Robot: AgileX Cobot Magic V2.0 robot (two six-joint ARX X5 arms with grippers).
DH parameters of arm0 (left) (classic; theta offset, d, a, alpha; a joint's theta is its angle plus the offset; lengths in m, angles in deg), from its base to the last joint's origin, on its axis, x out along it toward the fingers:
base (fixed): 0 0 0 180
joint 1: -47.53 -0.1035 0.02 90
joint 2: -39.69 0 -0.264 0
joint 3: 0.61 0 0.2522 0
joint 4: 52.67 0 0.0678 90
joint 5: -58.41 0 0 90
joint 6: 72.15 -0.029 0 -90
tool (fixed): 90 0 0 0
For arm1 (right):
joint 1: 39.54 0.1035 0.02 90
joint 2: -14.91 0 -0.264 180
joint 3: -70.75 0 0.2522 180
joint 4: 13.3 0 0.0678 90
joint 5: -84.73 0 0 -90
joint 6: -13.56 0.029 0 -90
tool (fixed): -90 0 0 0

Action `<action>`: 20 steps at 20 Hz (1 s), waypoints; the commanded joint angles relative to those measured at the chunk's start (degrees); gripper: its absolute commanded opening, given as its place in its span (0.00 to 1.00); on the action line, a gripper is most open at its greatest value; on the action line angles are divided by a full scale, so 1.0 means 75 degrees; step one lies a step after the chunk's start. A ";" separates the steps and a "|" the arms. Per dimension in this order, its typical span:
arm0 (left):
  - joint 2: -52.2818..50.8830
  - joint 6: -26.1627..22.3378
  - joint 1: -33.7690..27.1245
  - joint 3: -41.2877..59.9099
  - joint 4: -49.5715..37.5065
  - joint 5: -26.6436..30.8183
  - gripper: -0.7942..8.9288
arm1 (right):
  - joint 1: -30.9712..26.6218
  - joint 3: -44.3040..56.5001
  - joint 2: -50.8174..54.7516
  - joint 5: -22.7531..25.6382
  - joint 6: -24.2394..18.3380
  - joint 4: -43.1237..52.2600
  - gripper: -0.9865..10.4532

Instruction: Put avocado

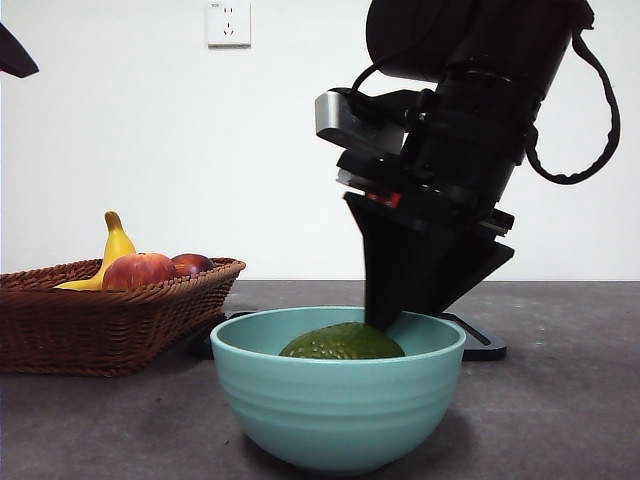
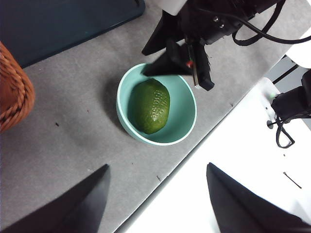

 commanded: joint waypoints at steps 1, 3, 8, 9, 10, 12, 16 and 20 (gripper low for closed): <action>0.0047 -0.0093 0.0047 -0.0041 -0.0032 -0.0038 0.40 | 0.0085 -0.0134 -0.0152 -0.0009 0.0000 -0.0020 0.17; 0.0047 -0.0093 0.0047 -0.0041 -0.0032 -0.0038 0.40 | 0.0096 -0.0134 -0.0152 -0.0195 -0.0003 -0.0082 0.11; 0.0047 -0.0093 0.0047 -0.0041 -0.0032 -0.0038 0.40 | 0.0224 -0.0134 -0.0149 -0.0440 0.0050 -0.0009 0.10; 0.0047 -0.0093 0.0047 -0.0041 -0.0032 -0.0038 0.40 | 0.0248 -0.0137 -0.0143 -0.0431 0.0064 0.0000 0.10; 0.0047 -0.0093 0.0047 -0.0041 -0.0032 -0.0038 0.40 | 0.0254 -0.0154 -0.0137 -0.0428 0.0119 0.0003 0.10; 0.0047 -0.0096 0.0047 -0.0041 -0.0032 -0.0038 0.40 | 0.0251 -0.0291 -0.0137 -0.0428 0.0256 -0.0096 0.10; 0.0047 -0.0093 0.0047 -0.0041 -0.0032 -0.0038 0.40 | 0.0117 -0.0903 -0.0137 -0.0396 0.0262 -0.0490 0.10; 0.0047 -0.0093 0.0047 -0.0041 -0.0032 -0.0038 0.40 | -0.0475 -0.1603 -0.0152 -0.0396 0.0259 -0.0647 0.10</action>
